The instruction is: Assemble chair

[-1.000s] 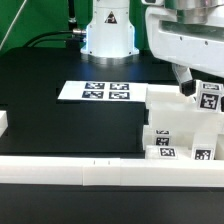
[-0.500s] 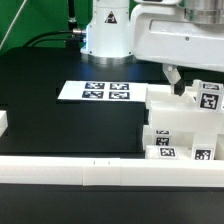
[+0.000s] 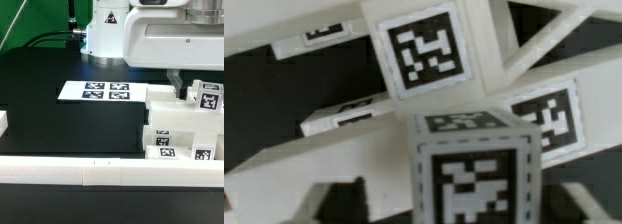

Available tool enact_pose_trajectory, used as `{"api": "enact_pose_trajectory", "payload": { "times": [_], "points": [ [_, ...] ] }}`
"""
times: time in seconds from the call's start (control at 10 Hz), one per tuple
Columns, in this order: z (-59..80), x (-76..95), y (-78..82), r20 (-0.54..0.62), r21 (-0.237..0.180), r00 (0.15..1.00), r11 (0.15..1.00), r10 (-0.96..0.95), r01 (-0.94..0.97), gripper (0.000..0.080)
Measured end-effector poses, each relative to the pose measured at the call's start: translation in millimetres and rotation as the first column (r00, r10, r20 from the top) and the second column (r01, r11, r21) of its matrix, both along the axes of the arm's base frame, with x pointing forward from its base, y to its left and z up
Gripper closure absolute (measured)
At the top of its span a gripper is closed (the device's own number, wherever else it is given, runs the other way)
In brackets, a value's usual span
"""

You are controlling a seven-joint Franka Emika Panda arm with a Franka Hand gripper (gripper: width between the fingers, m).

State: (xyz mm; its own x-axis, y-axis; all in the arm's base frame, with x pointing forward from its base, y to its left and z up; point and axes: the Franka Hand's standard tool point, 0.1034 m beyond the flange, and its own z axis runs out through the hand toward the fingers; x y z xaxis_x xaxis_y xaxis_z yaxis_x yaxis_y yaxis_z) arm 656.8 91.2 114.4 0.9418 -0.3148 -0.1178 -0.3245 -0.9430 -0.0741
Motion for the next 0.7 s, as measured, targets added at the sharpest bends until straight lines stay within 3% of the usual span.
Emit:
{"api": "enact_pose_trajectory", "payload": {
  "times": [0.1, 0.5, 0.7],
  "points": [
    [-0.1, 0.0, -0.2, 0.0, 0.0, 1.0, 1.0, 0.0, 0.0, 0.0515],
    [-0.4, 0.7, -1.9, -0.004, 0.007, 0.999, 0.999, -0.052, 0.052, 0.0515],
    [-0.8, 1.3, -6.5, -0.026, 0.003, 0.968, 0.968, -0.251, 0.252, 0.0515]
  ]
}}
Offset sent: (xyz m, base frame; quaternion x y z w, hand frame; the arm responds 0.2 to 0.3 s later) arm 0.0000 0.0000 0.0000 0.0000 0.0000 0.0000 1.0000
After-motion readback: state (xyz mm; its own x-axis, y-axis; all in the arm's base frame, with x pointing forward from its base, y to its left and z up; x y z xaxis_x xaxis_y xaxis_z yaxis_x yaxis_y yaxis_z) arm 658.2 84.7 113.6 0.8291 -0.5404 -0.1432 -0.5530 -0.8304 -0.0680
